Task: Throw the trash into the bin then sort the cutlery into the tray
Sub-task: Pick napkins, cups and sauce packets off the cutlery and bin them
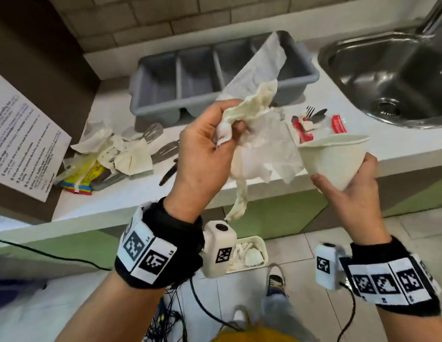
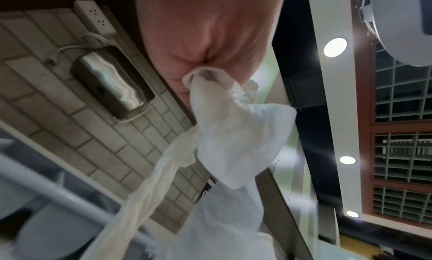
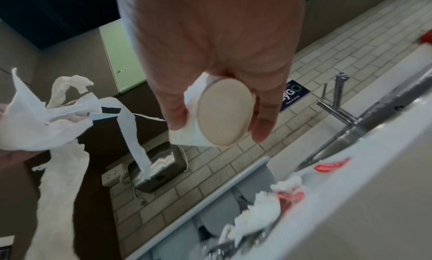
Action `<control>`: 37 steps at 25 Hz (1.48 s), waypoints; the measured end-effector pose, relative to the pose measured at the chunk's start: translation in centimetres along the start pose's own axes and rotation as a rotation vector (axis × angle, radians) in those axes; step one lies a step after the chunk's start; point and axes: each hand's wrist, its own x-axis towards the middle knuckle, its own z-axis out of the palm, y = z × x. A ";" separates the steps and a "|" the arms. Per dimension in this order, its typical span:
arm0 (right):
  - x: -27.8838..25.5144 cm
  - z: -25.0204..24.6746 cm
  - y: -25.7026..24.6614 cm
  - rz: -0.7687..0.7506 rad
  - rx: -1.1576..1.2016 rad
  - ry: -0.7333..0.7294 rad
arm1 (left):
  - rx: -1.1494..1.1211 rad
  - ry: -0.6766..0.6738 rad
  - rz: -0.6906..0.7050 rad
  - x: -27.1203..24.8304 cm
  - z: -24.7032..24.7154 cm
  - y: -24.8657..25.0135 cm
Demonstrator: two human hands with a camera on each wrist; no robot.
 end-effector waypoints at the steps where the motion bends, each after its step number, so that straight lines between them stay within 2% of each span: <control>1: -1.5 0.3 0.9 0.029 0.000 -0.008 | 0.000 -0.018 -0.032 -1.5 -0.2 -1.0; 5: -6.1 1.9 6.0 0.170 -0.028 -0.065 | 0.034 -0.092 -0.181 -7.2 0.1 -5.7; 8: -8.0 3.7 11.8 0.296 -0.060 -0.107 | 0.056 -0.167 -0.261 -10.9 1.2 -10.9; 12: -8.5 6.6 20.5 0.463 -0.082 -0.191 | 0.214 -0.207 -0.266 -14.8 3.5 -19.1; 16: -7.1 10.9 31.6 0.547 -0.106 -0.269 | 0.340 -0.360 -0.195 -19.8 7.3 -30.2; 19: -5.8 15.1 39.6 0.581 -0.057 -0.332 | 0.425 -0.477 -0.268 -23.9 9.9 -39.0; 23: -5.1 20.7 48.6 0.574 -0.089 -0.425 | 0.541 -0.625 -0.522 -28.7 11.6 -49.0; 26: -5.1 24.0 54.1 0.557 -0.203 -0.609 | 0.667 -0.877 -0.670 -31.7 12.2 -55.6; 29: -4.8 26.4 57.9 0.511 -0.292 -0.666 | 0.808 -1.088 -0.767 -33.4 12.6 -60.5; 31: -4.2 28.0 59.7 0.499 -0.333 -0.669 | 0.895 -1.168 -0.781 -34.1 13.0 -62.8; 33: -3.5 29.4 60.7 0.496 -0.379 -0.686 | 0.952 -1.189 -0.774 -34.1 13.5 -64.5; 37: -2.6 31.6 62.8 0.369 -0.516 -0.792 | 1.053 -1.235 -0.626 -33.9 14.6 -68.5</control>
